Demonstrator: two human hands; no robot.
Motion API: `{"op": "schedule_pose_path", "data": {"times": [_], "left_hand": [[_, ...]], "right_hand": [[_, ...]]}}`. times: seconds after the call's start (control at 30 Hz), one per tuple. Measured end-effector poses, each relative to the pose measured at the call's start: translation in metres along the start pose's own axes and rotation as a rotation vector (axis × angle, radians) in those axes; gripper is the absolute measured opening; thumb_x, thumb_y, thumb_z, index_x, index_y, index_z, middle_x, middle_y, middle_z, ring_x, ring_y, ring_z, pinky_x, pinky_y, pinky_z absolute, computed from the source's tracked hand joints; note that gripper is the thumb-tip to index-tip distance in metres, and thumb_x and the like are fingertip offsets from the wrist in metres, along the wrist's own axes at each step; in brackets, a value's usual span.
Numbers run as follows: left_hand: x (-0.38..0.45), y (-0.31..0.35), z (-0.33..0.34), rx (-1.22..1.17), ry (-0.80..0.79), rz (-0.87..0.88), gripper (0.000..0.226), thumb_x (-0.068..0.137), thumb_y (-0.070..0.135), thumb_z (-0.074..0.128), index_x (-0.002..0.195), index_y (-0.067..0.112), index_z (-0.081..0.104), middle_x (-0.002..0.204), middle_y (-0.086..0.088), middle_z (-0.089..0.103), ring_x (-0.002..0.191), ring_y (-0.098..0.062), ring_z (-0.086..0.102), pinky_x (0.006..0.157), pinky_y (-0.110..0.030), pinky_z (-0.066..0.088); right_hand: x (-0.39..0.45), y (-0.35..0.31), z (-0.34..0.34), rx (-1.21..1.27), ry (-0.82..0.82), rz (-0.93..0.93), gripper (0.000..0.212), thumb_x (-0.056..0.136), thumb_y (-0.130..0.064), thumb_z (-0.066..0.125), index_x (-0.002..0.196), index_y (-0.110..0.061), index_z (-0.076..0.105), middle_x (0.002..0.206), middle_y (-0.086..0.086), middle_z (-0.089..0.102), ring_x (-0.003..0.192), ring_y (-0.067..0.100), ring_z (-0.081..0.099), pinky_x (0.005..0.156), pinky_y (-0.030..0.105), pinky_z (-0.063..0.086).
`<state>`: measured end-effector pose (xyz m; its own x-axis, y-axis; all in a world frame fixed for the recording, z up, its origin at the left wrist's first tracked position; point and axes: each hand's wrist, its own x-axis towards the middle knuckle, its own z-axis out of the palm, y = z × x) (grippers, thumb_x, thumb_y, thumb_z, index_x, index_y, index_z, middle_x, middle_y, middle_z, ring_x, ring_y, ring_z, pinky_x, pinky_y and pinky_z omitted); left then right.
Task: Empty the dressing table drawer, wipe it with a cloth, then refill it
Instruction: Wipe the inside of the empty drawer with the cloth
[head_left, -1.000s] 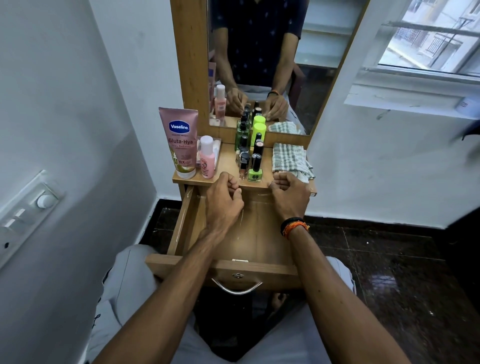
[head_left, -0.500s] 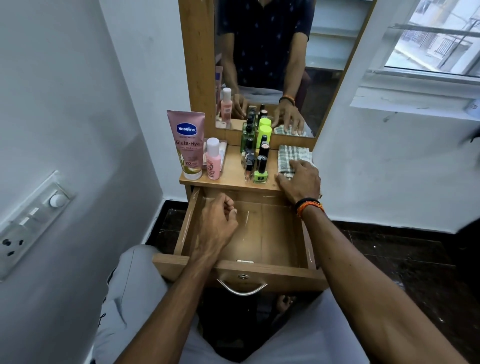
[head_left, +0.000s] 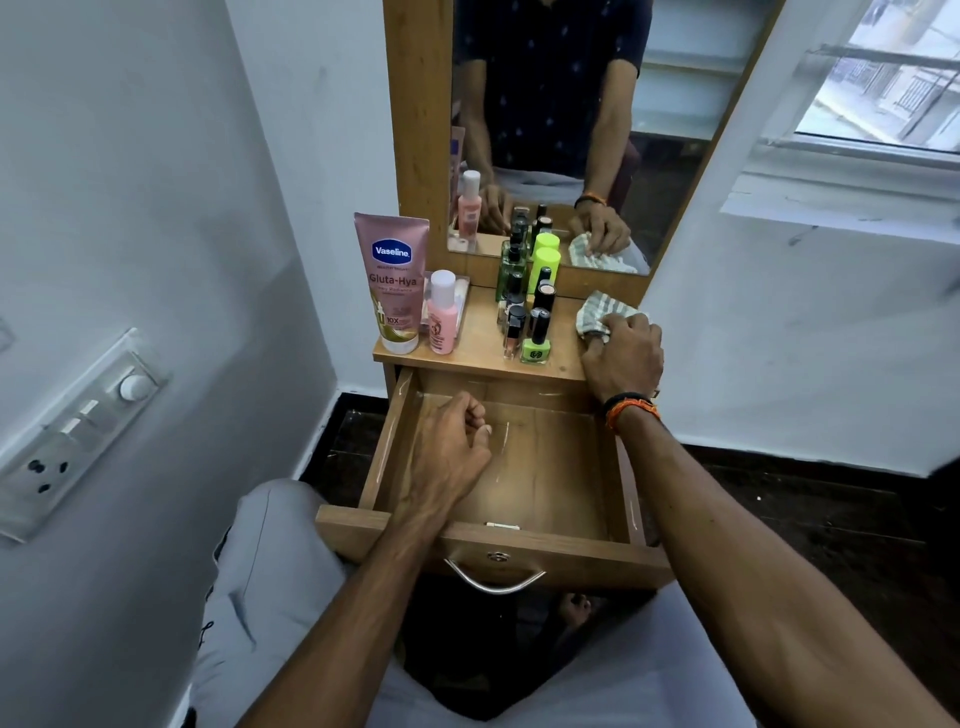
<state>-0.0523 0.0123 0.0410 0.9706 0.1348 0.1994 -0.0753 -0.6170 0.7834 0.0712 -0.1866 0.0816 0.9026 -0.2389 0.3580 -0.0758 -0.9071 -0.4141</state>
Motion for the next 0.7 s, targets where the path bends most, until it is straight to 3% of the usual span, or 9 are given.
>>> {"op": "schedule_pose_path", "data": {"times": [0.1, 0.23, 0.4, 0.5, 0.57, 0.7], "left_hand": [[-0.002, 0.001, -0.001, 0.001, -0.005, 0.006, 0.014, 0.089, 0.013, 0.071, 0.094, 0.019, 0.059, 0.089, 0.013, 0.057, 0.088, -0.007, 0.062, 0.079, -0.023, 0.055], [-0.006, 0.003, -0.001, 0.001, -0.011, 0.019, 0.013, 0.090, 0.013, 0.070, 0.095, 0.018, 0.060, 0.091, 0.009, 0.061, 0.085, -0.004, 0.061, 0.072, -0.011, 0.046], [-0.010, 0.002, -0.003, -0.008, -0.011, 0.019, 0.011, 0.091, 0.013, 0.069, 0.096, 0.017, 0.060, 0.090, 0.009, 0.061, 0.085, -0.004, 0.060, 0.072, -0.011, 0.047], [-0.014, 0.004, -0.002, -0.013, -0.016, 0.026, 0.011, 0.091, 0.013, 0.068, 0.095, 0.017, 0.059, 0.092, 0.009, 0.062, 0.087, -0.004, 0.060, 0.075, -0.019, 0.052], [-0.017, 0.004, -0.001, -0.011, -0.021, 0.018, 0.011, 0.090, 0.014, 0.069, 0.095, 0.018, 0.059, 0.092, 0.009, 0.062, 0.087, -0.004, 0.060, 0.076, -0.020, 0.053], [-0.020, 0.005, -0.002, -0.014, -0.018, 0.009, 0.012, 0.089, 0.014, 0.069, 0.094, 0.020, 0.059, 0.090, 0.012, 0.061, 0.086, -0.004, 0.060, 0.077, -0.023, 0.055]], "right_hand": [[-0.009, -0.004, -0.007, 0.160, 0.077, 0.064, 0.037, 0.091, -0.023, 0.060, 0.127, -0.012, 0.063, 0.131, 0.012, 0.058, 0.120, 0.029, 0.050, 0.099, 0.042, 0.047], [-0.032, -0.011, -0.024, 0.369, 0.194, 0.154, 0.029, 0.092, -0.026, 0.064, 0.118, -0.013, 0.066, 0.120, 0.007, 0.062, 0.110, 0.023, 0.055, 0.087, 0.027, 0.040], [-0.081, -0.015, -0.040, 0.526, 0.242, 0.189, 0.020, 0.092, -0.025, 0.067, 0.107, -0.011, 0.065, 0.104, 0.000, 0.059, 0.092, 0.014, 0.053, 0.078, 0.026, 0.041], [-0.108, -0.011, -0.027, 0.419, 0.160, 0.069, 0.020, 0.091, -0.023, 0.068, 0.106, -0.010, 0.065, 0.104, 0.004, 0.061, 0.091, 0.018, 0.055, 0.075, 0.028, 0.044], [-0.119, -0.007, -0.012, 0.316, 0.043, -0.024, 0.019, 0.090, -0.021, 0.068, 0.106, -0.012, 0.065, 0.107, 0.006, 0.062, 0.095, 0.021, 0.056, 0.079, 0.032, 0.049], [-0.120, -0.008, 0.005, 0.137, -0.121, -0.153, 0.024, 0.089, -0.023, 0.064, 0.111, -0.013, 0.065, 0.114, 0.007, 0.062, 0.104, 0.023, 0.056, 0.086, 0.031, 0.045]]}}
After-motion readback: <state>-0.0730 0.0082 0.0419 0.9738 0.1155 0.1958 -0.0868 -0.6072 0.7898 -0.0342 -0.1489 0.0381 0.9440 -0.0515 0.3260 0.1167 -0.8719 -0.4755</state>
